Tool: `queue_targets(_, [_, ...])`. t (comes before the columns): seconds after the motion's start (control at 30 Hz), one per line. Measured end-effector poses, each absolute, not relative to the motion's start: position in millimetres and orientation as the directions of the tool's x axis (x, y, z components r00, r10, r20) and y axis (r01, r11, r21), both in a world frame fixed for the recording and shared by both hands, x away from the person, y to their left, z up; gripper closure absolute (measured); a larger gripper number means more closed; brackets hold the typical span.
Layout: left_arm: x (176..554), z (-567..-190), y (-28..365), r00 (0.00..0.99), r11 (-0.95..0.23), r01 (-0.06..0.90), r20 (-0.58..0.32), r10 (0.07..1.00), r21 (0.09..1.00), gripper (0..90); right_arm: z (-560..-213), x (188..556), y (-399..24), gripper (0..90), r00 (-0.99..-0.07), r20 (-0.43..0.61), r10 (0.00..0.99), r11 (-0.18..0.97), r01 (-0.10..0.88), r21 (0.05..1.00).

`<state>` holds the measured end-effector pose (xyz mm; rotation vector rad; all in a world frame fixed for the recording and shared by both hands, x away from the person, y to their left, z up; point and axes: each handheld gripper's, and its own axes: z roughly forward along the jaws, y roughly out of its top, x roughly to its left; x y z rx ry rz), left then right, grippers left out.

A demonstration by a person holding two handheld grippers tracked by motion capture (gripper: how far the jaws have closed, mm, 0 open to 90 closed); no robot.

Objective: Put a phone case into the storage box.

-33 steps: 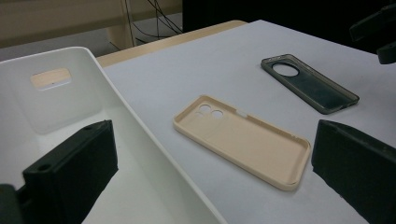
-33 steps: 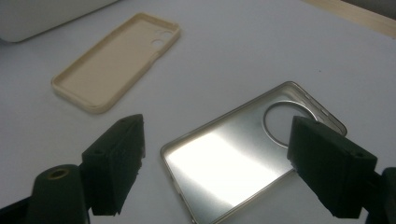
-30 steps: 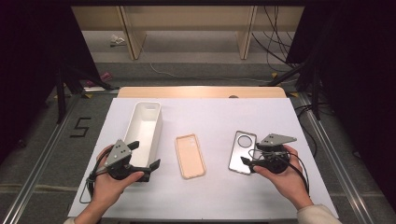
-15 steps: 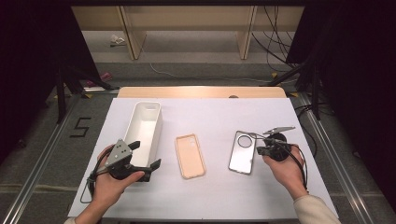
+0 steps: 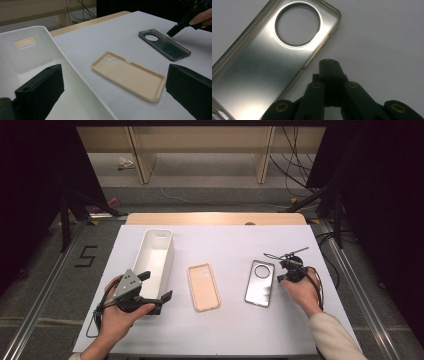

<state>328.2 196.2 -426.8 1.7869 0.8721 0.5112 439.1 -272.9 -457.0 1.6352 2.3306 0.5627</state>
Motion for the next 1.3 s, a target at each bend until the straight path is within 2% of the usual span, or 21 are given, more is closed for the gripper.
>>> queue_targets(0.73, [328.5,-427.3,195.8,0.647,-0.202,0.319,-0.057,0.76,0.926,1.5,-462.2,461.5,-259.9,90.0,-0.342,-0.009,0.94,0.31,0.839,0.447])
queue_targets(1.3, [328.4,-427.2,195.9,0.649,-0.203,0.318,-0.057,0.758,0.926,1.7,-464.0,471.3,-239.0,90.0,-0.41,-0.012,0.912,0.369,0.807,0.462])
